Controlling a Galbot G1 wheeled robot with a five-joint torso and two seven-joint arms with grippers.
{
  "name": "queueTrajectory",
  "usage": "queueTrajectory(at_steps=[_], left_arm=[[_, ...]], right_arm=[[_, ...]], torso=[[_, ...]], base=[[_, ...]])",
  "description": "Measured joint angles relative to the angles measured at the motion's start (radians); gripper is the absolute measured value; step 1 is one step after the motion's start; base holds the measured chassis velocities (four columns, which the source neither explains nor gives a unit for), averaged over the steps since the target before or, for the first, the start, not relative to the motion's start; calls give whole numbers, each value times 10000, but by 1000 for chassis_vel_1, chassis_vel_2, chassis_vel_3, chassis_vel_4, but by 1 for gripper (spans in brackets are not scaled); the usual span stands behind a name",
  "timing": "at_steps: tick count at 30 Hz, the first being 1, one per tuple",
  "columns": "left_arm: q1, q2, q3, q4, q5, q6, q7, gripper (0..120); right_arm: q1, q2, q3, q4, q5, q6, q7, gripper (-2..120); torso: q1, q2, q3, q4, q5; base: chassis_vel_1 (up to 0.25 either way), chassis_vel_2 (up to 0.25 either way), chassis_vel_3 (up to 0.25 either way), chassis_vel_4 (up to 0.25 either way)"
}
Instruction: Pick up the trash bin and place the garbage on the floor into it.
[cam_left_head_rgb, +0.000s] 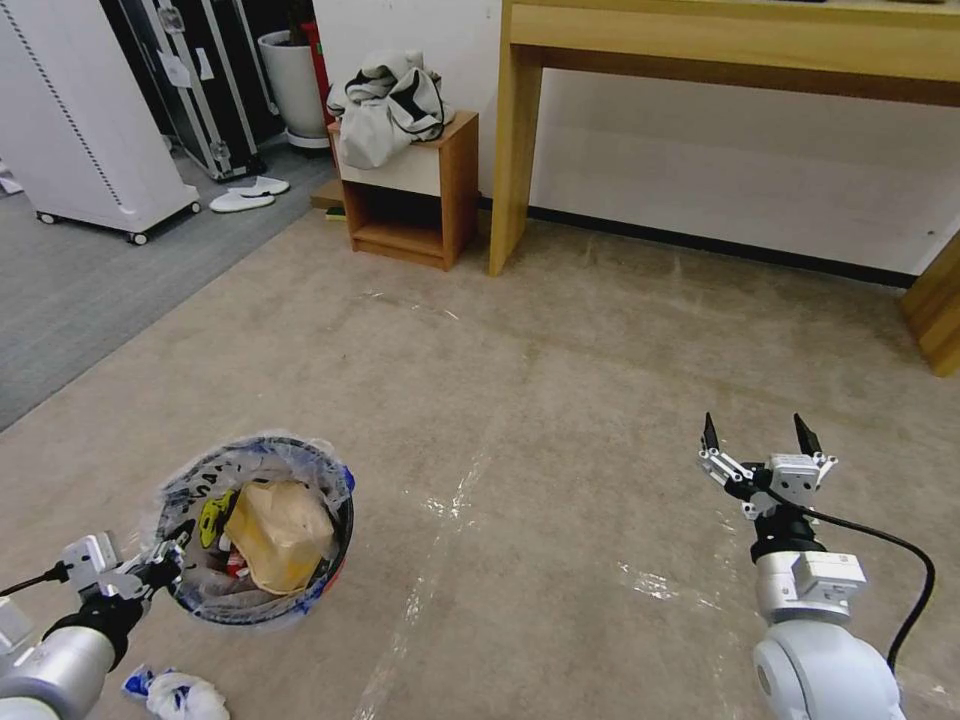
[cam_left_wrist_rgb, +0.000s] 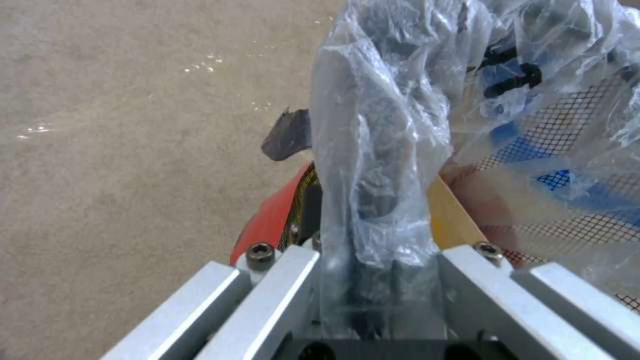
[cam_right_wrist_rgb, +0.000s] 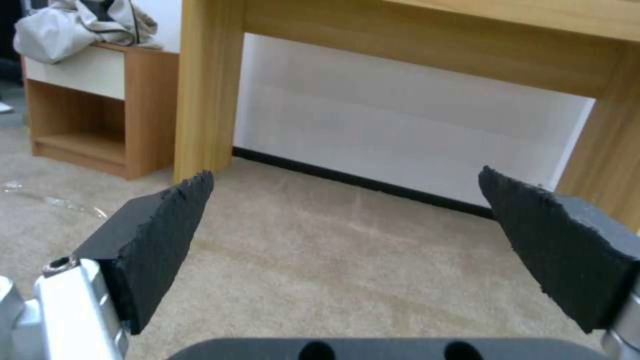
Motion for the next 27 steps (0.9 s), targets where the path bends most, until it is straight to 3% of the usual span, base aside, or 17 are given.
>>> queueTrajectory(at_steps=[27], left_arm=[[-100, -16, 4, 192, 40, -22, 20, 1]], right_arm=[[208, 15, -170, -374, -34, 156, 6, 100]], torso=[[1, 0, 0, -1, 0]], base=[[0, 0, 0, 0]])
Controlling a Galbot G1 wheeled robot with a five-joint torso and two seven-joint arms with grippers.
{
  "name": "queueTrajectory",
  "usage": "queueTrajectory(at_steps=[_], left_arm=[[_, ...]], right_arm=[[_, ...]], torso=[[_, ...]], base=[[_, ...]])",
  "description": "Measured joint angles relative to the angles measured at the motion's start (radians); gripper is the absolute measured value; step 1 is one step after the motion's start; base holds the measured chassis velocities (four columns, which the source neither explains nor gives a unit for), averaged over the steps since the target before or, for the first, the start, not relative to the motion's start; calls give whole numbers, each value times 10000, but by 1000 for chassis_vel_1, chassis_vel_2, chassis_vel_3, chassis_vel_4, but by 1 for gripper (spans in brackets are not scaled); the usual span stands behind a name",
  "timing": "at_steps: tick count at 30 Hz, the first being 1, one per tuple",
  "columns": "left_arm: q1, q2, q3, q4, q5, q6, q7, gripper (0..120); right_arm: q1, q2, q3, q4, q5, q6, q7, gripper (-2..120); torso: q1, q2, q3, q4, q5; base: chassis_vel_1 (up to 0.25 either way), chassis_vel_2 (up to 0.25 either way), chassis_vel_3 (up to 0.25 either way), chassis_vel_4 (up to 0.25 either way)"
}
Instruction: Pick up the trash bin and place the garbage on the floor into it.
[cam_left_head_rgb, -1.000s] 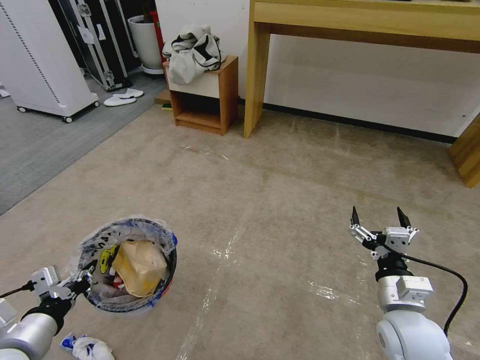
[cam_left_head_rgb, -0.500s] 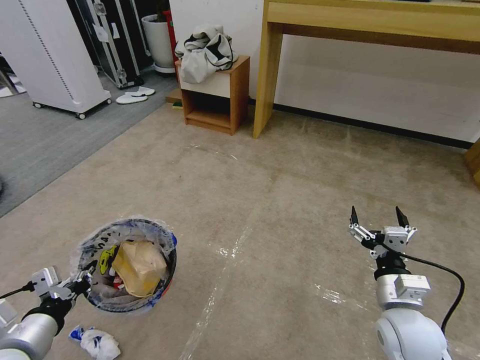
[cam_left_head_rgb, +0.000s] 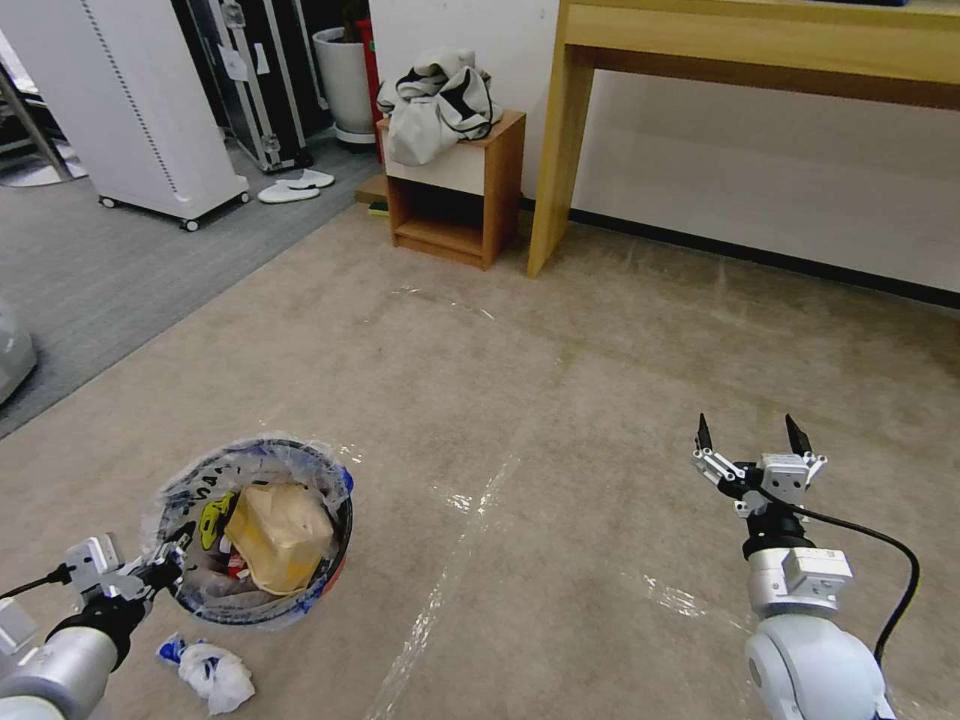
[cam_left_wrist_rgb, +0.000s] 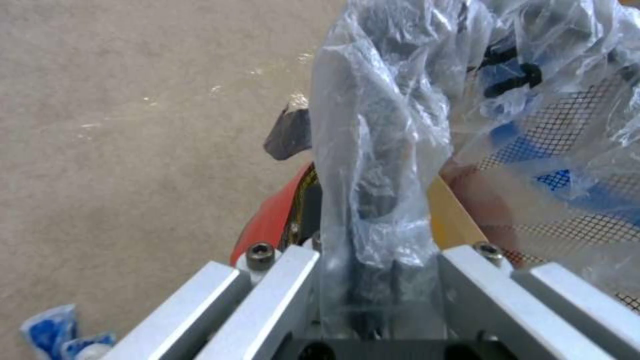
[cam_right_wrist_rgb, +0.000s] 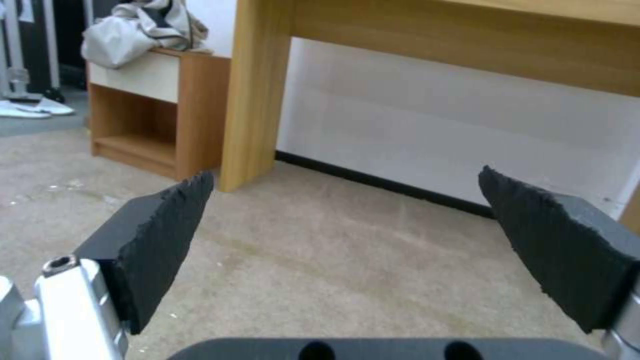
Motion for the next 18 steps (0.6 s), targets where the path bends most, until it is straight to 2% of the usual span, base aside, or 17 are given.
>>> queueTrajectory(at_steps=[18], left_arm=[[36, -42, -23, -38, 5, 0, 4, 1]], right_arm=[[28, -8, -33, -111, -21, 188, -13, 100]], torso=[[0, 0, 0, 1, 0]], base=[[52, 49, 51, 53]])
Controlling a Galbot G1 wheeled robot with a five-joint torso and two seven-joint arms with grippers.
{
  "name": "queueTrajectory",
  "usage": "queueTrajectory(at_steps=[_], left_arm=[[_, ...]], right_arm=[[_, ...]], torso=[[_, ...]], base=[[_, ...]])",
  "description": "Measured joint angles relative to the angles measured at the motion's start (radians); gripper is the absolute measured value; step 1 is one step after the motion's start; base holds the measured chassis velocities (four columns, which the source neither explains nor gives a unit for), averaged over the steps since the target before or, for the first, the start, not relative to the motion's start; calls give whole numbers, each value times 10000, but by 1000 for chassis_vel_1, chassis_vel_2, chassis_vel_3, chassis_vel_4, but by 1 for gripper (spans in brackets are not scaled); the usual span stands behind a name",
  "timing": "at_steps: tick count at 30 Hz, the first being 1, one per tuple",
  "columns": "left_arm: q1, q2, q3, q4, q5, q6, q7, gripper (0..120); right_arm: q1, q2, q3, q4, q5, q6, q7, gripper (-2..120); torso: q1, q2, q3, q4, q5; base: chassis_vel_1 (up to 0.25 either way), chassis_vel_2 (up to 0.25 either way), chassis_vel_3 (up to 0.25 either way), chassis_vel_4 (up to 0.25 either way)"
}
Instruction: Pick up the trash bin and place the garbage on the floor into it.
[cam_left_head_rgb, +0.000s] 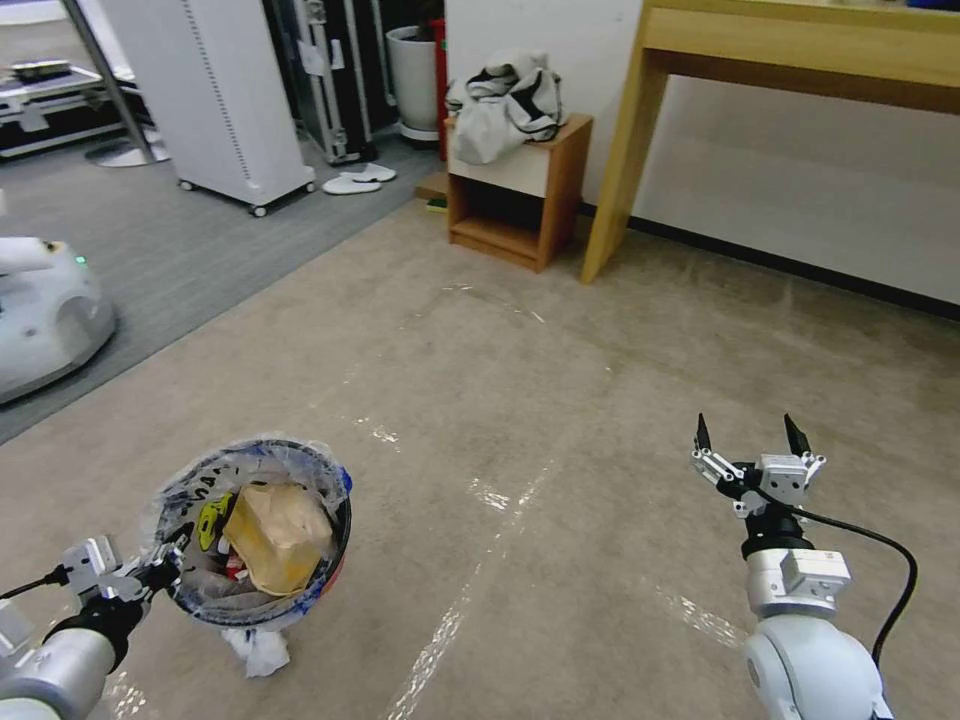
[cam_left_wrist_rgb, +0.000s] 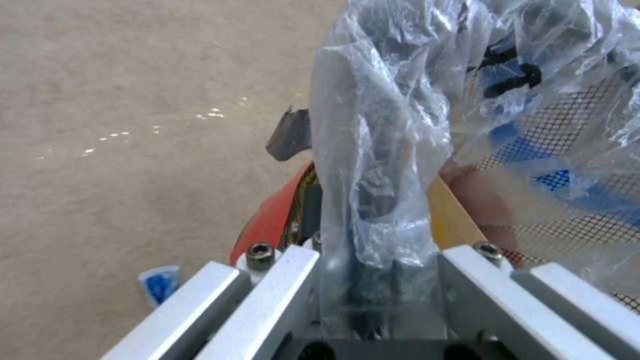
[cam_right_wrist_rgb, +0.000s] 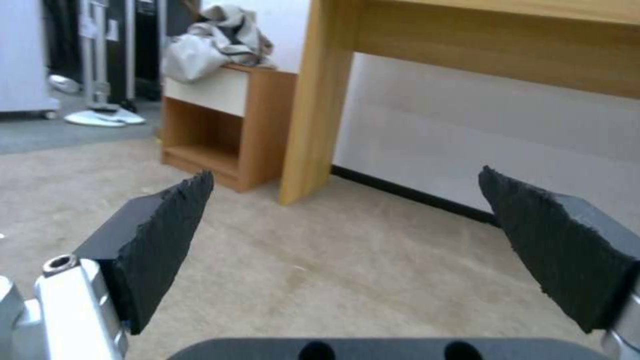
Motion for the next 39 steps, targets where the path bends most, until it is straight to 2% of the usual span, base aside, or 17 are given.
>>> queueTrajectory(at_steps=[27, 39], left_arm=[[-3, -52, -99, 53, 51, -27, -29, 1], [-92, 50, -221, 283, 51, -38, -65, 1]], right_arm=[[137, -74, -81, -164, 26, 188, 10, 99], [202, -83, -120, -204, 25, 194, 31, 99]], torso=[[0, 0, 0, 0, 0], [0, -1, 0, 1, -1]], base=[[68, 69, 72, 72], [65, 70, 71, 70]])
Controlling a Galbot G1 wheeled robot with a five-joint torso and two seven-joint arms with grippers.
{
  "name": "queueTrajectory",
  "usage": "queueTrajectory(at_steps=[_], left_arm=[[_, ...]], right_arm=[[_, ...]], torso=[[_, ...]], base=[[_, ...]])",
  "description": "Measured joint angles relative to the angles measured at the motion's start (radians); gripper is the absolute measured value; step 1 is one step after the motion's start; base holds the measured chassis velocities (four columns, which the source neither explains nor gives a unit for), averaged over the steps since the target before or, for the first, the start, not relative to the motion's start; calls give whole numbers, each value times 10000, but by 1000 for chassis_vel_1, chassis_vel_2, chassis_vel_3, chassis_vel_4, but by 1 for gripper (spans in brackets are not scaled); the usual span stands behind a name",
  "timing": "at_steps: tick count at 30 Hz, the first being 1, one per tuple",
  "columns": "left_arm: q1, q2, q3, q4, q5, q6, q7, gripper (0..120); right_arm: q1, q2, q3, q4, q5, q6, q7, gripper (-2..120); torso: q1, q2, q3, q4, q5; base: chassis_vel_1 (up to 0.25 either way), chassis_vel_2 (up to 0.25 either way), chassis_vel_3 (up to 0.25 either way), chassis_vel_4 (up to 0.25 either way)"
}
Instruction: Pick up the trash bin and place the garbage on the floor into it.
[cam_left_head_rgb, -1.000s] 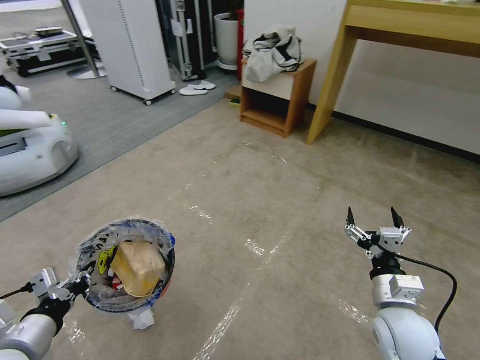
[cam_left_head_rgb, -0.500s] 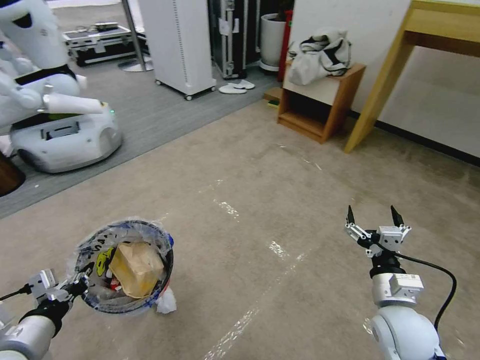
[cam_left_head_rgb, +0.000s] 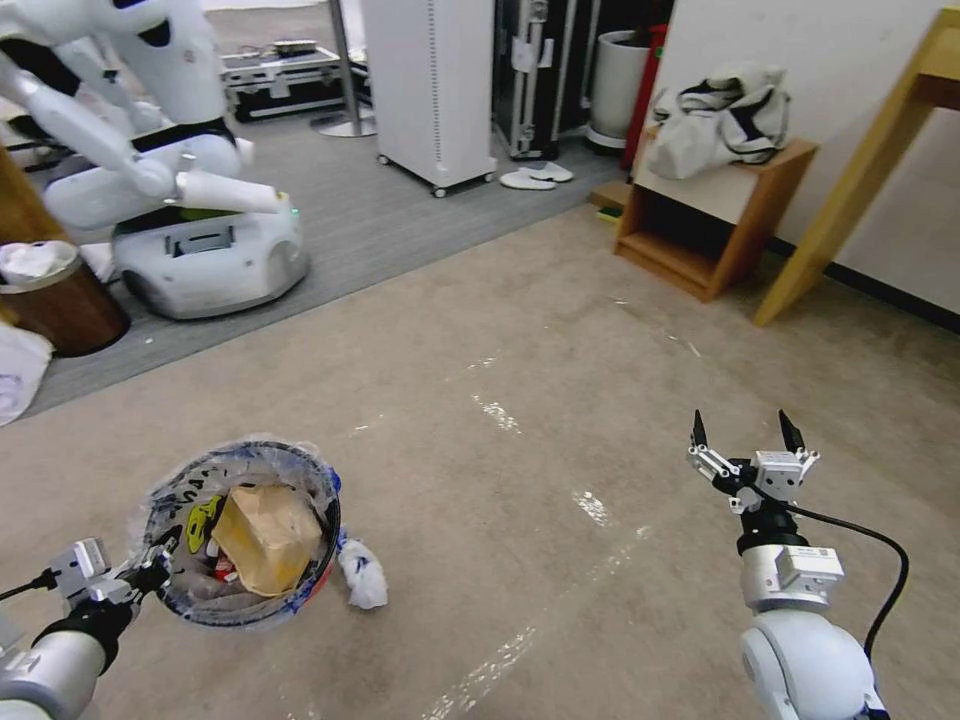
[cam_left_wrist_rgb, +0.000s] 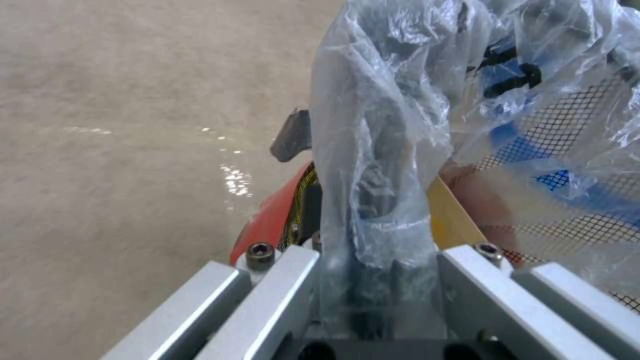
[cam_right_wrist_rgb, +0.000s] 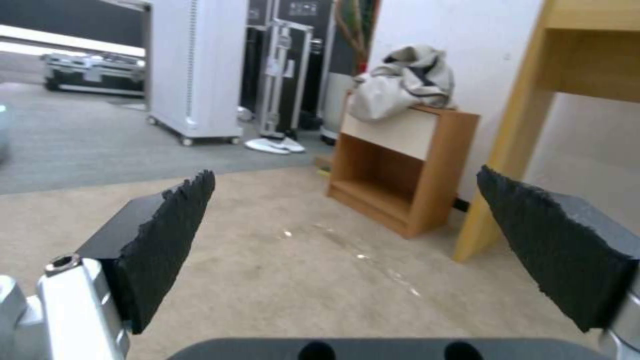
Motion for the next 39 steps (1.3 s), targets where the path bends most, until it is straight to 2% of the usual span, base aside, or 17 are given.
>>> queueTrajectory(at_steps=[25, 39], left_arm=[[-72, 39, -12, 243, 48, -41, -9, 1], [-164, 59, 42, 470, 346, -152, 21, 1]], right_arm=[[71, 29, -72, -166, -19, 117, 16, 99], [320, -206, -431, -199, 56, 45, 69, 100]], torso=[[0, 0, 0, -1, 1], [0, 1, 0, -2, 1]], base=[[63, 63, 60, 63], [0, 0, 0, 0]])
